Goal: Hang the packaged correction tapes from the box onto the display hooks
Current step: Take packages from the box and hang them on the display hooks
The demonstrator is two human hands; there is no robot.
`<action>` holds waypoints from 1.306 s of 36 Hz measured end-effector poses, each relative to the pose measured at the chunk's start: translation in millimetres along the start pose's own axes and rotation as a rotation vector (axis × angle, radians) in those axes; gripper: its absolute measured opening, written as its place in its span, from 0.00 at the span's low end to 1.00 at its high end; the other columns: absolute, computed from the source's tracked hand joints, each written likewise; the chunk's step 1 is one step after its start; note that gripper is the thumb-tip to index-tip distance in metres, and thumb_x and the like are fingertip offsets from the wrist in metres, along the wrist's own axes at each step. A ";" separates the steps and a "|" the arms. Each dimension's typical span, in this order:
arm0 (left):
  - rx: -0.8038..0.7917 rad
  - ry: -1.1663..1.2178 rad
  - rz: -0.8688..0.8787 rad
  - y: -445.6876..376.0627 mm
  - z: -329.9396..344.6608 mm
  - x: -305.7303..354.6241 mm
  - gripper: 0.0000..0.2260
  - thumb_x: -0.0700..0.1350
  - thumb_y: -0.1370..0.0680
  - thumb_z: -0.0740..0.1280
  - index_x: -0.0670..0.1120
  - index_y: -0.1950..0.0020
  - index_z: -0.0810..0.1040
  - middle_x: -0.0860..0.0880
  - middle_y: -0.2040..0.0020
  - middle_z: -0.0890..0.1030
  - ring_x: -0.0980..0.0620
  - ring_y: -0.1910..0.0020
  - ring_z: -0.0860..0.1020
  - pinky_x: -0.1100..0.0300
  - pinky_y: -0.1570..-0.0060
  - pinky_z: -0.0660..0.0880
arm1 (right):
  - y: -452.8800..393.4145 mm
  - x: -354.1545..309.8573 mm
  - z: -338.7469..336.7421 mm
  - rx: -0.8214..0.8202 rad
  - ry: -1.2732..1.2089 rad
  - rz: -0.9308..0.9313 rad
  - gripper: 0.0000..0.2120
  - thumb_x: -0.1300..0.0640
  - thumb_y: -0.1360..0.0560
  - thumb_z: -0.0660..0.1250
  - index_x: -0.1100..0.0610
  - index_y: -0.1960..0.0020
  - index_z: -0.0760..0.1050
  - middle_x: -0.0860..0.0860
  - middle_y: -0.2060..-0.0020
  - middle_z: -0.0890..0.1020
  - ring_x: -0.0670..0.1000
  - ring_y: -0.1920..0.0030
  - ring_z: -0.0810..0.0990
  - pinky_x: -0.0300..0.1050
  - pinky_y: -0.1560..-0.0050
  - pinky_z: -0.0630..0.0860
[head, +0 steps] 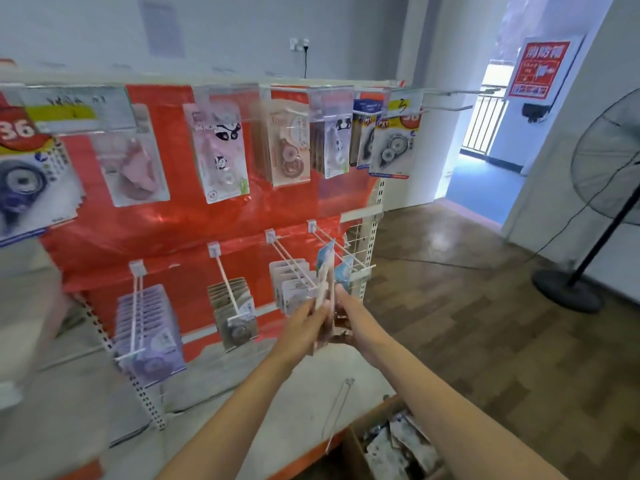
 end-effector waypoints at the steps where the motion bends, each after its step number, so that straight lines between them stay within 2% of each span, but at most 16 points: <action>1: -0.022 0.105 -0.048 1.1 -3.1 -2.3 0.16 0.54 0.19 0.60 0.48 0.37 0.76 0.41 0.47 0.81 0.45 0.46 0.80 0.57 0.40 0.74 | 2.8 -1.5 4.6 -0.037 -0.023 -0.003 0.21 0.39 0.20 0.54 0.54 0.46 0.76 0.48 0.58 0.83 0.48 0.55 0.81 0.49 0.52 0.77; 3: -0.050 0.268 -0.135 4.5 -9.4 -7.6 0.19 0.56 0.22 0.63 0.49 0.35 0.76 0.44 0.44 0.82 0.46 0.43 0.80 0.50 0.38 0.74 | 5.8 -3.5 9.8 -0.057 0.006 -0.028 0.15 0.44 0.19 0.54 0.52 0.50 0.74 0.48 0.57 0.81 0.47 0.55 0.79 0.46 0.52 0.76; 7: 0.017 0.485 -0.261 7.6 -22.2 -17.9 0.19 0.46 0.27 0.70 0.41 0.39 0.76 0.36 0.48 0.82 0.38 0.51 0.81 0.44 0.54 0.79 | 1.9 0.8 8.5 -0.039 0.158 -0.079 0.03 0.57 0.21 0.63 0.56 0.50 0.70 0.50 0.55 0.77 0.47 0.55 0.77 0.40 0.55 0.74; 10: 0.048 0.549 -0.258 9.0 -29.5 -18.9 0.09 0.36 0.23 0.65 0.42 0.43 0.77 0.42 0.56 0.85 0.42 0.61 0.84 0.46 0.66 0.81 | 2.2 0.3 5.9 -0.022 0.241 -0.136 0.09 0.62 0.25 0.69 0.56 0.47 0.72 0.51 0.51 0.78 0.48 0.51 0.77 0.36 0.55 0.73; 12: 0.108 0.564 -0.259 9.3 -34.4 -21.8 0.09 0.32 0.24 0.64 0.42 0.47 0.77 0.44 0.62 0.85 0.46 0.66 0.84 0.51 0.72 0.80 | 2.4 1.3 3.9 0.033 0.258 -0.149 0.14 0.60 0.28 0.73 0.55 0.47 0.71 0.52 0.50 0.77 0.48 0.50 0.76 0.36 0.53 0.73; 16: 0.168 0.527 -0.250 10.9 -40.3 -27.3 0.14 0.31 0.27 0.68 0.37 0.41 0.78 0.41 0.55 0.84 0.42 0.58 0.83 0.48 0.60 0.81 | 0.1 8.4 -1.7 0.112 0.215 -0.102 0.30 0.54 0.34 0.79 0.55 0.39 0.67 0.52 0.44 0.73 0.49 0.44 0.75 0.47 0.41 0.75; 19: 0.154 0.491 -0.254 14.1 -38.5 -30.2 0.13 0.30 0.28 0.69 0.37 0.44 0.78 0.40 0.56 0.84 0.43 0.60 0.83 0.52 0.65 0.81 | 5.1 11.9 -0.1 0.004 0.048 -0.017 0.17 0.57 0.28 0.73 0.56 0.42 0.72 0.51 0.50 0.81 0.49 0.50 0.80 0.43 0.48 0.77; 21: 0.126 0.426 -0.246 14.5 -34.8 -33.5 0.16 0.31 0.29 0.71 0.37 0.42 0.78 0.40 0.54 0.84 0.41 0.55 0.83 0.48 0.57 0.81 | 6.8 14.3 -0.9 -0.024 -0.023 -0.009 0.10 0.59 0.26 0.70 0.56 0.45 0.75 0.53 0.52 0.84 0.51 0.52 0.82 0.43 0.49 0.78; 23: 0.132 0.386 -0.245 16.7 -33.1 -38.7 0.14 0.33 0.29 0.72 0.40 0.44 0.79 0.41 0.54 0.85 0.41 0.55 0.83 0.47 0.52 0.80 | 5.3 19.9 -5.7 0.031 -0.091 0.014 0.10 0.60 0.26 0.71 0.59 0.46 0.76 0.54 0.54 0.84 0.52 0.54 0.82 0.45 0.53 0.79; 25: 0.166 0.397 -0.259 19.6 -34.5 -45.8 0.12 0.36 0.29 0.73 0.42 0.46 0.79 0.42 0.55 0.85 0.43 0.56 0.83 0.47 0.53 0.80 | 3.5 24.2 -13.0 0.097 -0.120 0.021 0.10 0.63 0.27 0.71 0.63 0.46 0.77 0.56 0.55 0.85 0.54 0.56 0.83 0.46 0.56 0.80; 28: 0.208 0.444 -0.313 24.1 -41.1 -57.3 0.12 0.40 0.29 0.73 0.45 0.46 0.79 0.43 0.52 0.84 0.42 0.52 0.82 0.44 0.49 0.79 | 3.7 29.2 -27.8 0.188 -0.050 0.005 0.14 0.65 0.29 0.72 0.64 0.44 0.78 0.58 0.54 0.85 0.59 0.52 0.84 0.57 0.47 0.80; 32: 0.246 0.453 -0.339 24.4 -53.8 -65.9 0.12 0.40 0.29 0.73 0.45 0.46 0.79 0.44 0.53 0.84 0.42 0.50 0.81 0.42 0.46 0.77 | 9.1 32.5 -36.5 0.213 -0.050 0.001 0.10 0.67 0.28 0.70 0.60 0.48 0.77 0.59 0.54 0.84 0.60 0.51 0.83 0.60 0.45 0.78; 35: 0.255 0.425 -0.333 23.2 -57.5 -65.8 0.09 0.40 0.28 0.73 0.45 0.49 0.80 0.46 0.58 0.85 0.44 0.54 0.82 0.46 0.50 0.78 | 8.5 33.4 -34.9 0.202 -0.021 -0.006 0.12 0.67 0.28 0.71 0.56 0.48 0.75 0.57 0.52 0.84 0.57 0.50 0.83 0.56 0.43 0.78; 39: 0.243 0.366 -0.330 21.2 -58.5 -64.4 0.11 0.41 0.29 0.74 0.44 0.47 0.81 0.45 0.56 0.85 0.44 0.54 0.83 0.48 0.51 0.79 | 8.0 31.7 -28.0 0.191 -0.032 0.001 0.11 0.66 0.27 0.71 0.53 0.53 0.72 0.53 0.55 0.82 0.51 0.55 0.81 0.44 0.54 0.78; 44: 0.264 0.384 -0.322 22.9 -59.3 -65.0 0.09 0.40 0.28 0.73 0.45 0.48 0.80 0.46 0.55 0.85 0.46 0.54 0.82 0.52 0.56 0.79 | 6.0 30.4 -21.3 0.171 -0.038 0.012 0.05 0.62 0.26 0.70 0.56 0.52 0.77 0.56 0.55 0.84 0.53 0.55 0.82 0.49 0.49 0.77; 47: 0.294 0.420 -0.329 27.2 -64.3 -65.7 0.08 0.39 0.27 0.71 0.45 0.49 0.80 0.46 0.55 0.84 0.46 0.55 0.82 0.52 0.57 0.79 | 2.3 31.8 -15.8 0.130 -0.024 0.040 0.04 0.62 0.25 0.69 0.59 0.51 0.78 0.58 0.55 0.84 0.54 0.56 0.80 0.47 0.54 0.75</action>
Point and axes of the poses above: each hand's wrist, its own y-axis away from the middle knuckle, its own z-axis out of the palm, x = y × z, the point moved 4 cm from there along -y, towards the middle knuckle
